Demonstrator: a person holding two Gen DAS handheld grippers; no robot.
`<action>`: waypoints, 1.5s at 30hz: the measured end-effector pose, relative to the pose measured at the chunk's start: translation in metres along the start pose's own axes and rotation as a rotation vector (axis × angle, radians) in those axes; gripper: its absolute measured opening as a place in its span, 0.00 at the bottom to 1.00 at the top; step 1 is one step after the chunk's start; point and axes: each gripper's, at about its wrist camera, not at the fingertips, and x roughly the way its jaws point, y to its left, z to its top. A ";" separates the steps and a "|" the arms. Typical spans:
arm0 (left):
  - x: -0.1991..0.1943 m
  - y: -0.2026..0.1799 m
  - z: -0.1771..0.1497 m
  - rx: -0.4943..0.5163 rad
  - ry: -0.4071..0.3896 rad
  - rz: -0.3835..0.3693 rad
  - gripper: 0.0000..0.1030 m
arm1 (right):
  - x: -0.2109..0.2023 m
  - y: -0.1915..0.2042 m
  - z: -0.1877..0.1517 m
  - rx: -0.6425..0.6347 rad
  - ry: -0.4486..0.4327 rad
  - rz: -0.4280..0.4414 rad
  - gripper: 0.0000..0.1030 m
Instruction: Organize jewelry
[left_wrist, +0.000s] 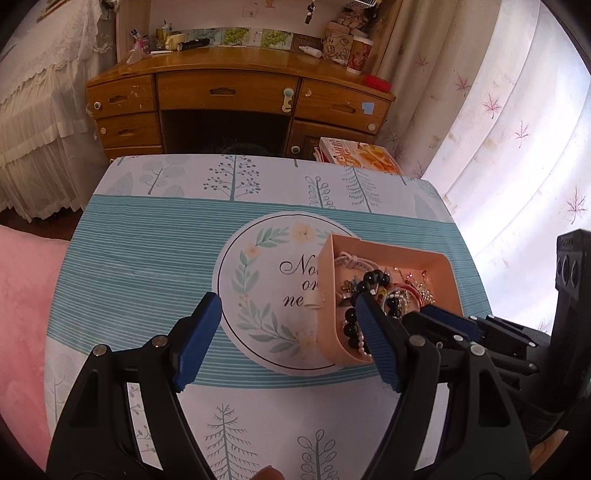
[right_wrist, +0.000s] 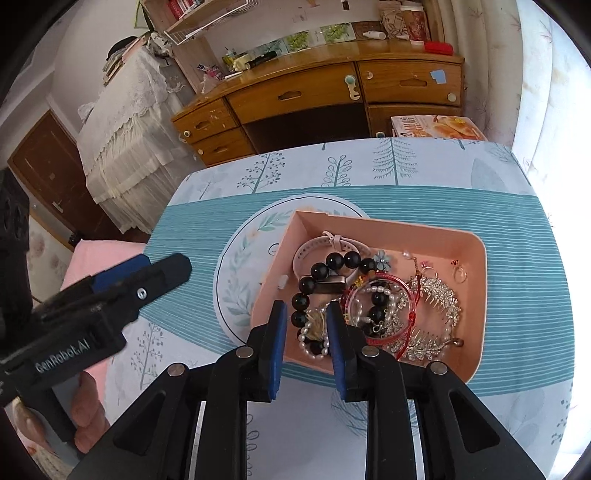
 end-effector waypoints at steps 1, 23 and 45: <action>0.000 -0.001 -0.001 0.003 0.001 0.002 0.71 | -0.001 0.000 0.000 0.003 -0.005 0.005 0.26; -0.088 -0.037 -0.057 0.126 -0.097 0.032 0.71 | -0.092 0.013 -0.054 -0.014 -0.140 -0.066 0.27; -0.153 -0.050 -0.214 0.035 -0.108 0.147 0.75 | -0.173 0.051 -0.240 0.028 -0.264 -0.210 0.50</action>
